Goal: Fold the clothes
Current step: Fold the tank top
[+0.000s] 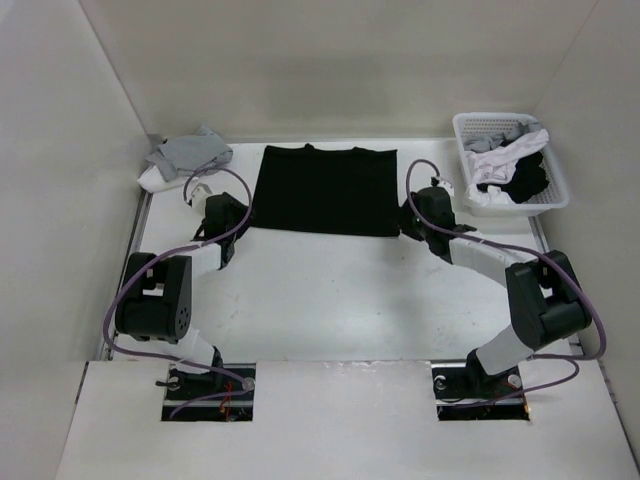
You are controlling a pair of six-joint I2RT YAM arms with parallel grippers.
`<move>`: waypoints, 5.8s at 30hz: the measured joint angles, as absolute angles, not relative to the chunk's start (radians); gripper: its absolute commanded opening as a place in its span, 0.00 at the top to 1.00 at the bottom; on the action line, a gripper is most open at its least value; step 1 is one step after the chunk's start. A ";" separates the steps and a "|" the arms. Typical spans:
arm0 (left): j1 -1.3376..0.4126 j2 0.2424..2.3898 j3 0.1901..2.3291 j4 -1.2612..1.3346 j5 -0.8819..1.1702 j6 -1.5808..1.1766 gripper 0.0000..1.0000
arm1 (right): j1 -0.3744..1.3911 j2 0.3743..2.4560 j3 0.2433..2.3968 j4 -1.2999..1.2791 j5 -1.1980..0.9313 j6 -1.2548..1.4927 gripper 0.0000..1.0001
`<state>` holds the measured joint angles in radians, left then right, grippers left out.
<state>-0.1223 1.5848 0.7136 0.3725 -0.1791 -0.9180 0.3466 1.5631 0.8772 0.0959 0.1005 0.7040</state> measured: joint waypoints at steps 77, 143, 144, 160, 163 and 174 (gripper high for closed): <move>-0.054 0.360 0.774 -0.174 -0.080 -0.962 1.00 | 0.817 0.454 0.822 -0.393 0.301 0.813 0.99; 0.209 1.148 0.232 0.361 0.040 -1.003 0.68 | 0.410 1.395 0.538 0.139 0.002 0.755 0.67; 0.226 1.140 0.226 0.354 0.046 -1.005 0.66 | 0.413 1.396 0.532 0.139 0.007 0.758 0.59; -0.270 0.925 0.344 0.247 -0.162 -0.960 0.67 | 0.365 1.609 0.623 0.334 -0.104 0.812 0.54; -0.338 0.945 0.346 0.251 -0.181 -0.951 0.67 | 0.365 1.654 0.623 0.404 -0.129 0.850 0.65; -0.389 0.949 0.347 0.281 -0.199 -0.938 0.67 | 0.314 1.731 0.543 0.631 -0.199 0.991 0.98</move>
<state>-0.3889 0.9489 0.3473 0.2810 -0.1993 -0.9379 0.3141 1.7313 0.5434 0.6312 -0.1986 0.9905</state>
